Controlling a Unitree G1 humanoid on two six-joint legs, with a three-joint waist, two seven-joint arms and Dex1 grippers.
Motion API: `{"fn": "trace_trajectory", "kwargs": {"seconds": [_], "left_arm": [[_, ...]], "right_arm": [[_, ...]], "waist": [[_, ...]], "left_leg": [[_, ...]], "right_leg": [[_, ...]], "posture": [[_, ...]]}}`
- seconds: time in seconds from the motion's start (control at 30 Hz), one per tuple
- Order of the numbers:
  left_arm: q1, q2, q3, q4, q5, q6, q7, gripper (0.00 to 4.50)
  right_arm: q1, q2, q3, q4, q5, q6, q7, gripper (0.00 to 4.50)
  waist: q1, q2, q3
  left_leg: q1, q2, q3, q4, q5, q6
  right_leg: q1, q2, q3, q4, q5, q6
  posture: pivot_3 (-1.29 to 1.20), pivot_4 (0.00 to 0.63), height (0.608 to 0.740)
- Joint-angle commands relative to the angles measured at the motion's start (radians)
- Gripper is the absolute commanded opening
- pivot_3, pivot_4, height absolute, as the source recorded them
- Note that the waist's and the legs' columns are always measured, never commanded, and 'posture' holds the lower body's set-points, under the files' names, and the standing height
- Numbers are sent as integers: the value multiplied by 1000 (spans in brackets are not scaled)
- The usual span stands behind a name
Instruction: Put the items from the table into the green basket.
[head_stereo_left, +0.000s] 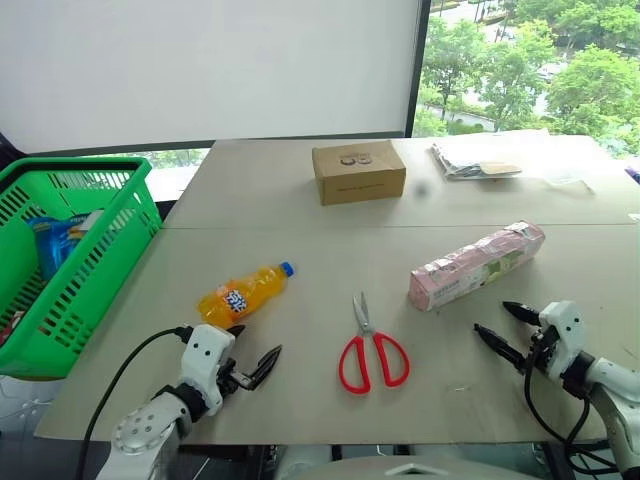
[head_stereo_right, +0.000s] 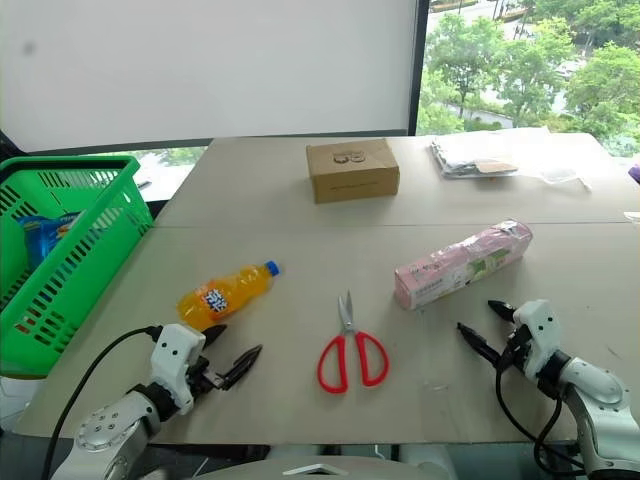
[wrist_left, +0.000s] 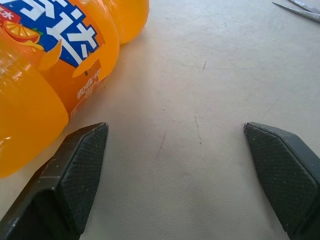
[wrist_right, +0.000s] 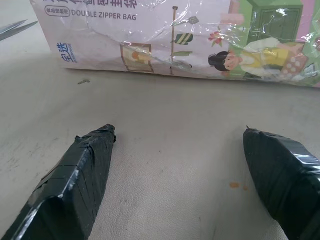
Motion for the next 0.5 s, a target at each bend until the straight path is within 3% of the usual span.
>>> {"fn": "trace_trajectory", "kwargs": {"seconds": [0.03, 0.5], "left_arm": [[18, 0, -18, -12, -7, -9, -22, 4462], [48, 9, -9, -73, -51, 11, -30, 4462]], "right_arm": [[-7, -15, -1, -14, 5, -13, 18, 4386], [16, -11, 25, -35, 3, -34, 56, 4386]], "waist": [[0, 0, 0], [-1, -4, 7]], "left_leg": [[0, 0, 0, 0, 0, 0], [-1, 0, 0, 0, 0, 0]], "right_leg": [[0, 0, 0, 0, 0, 0], [-1, -1, 0, 0, 0, 0]], "posture": [[-5, 17, 724], [-1, 31, 724]]}}
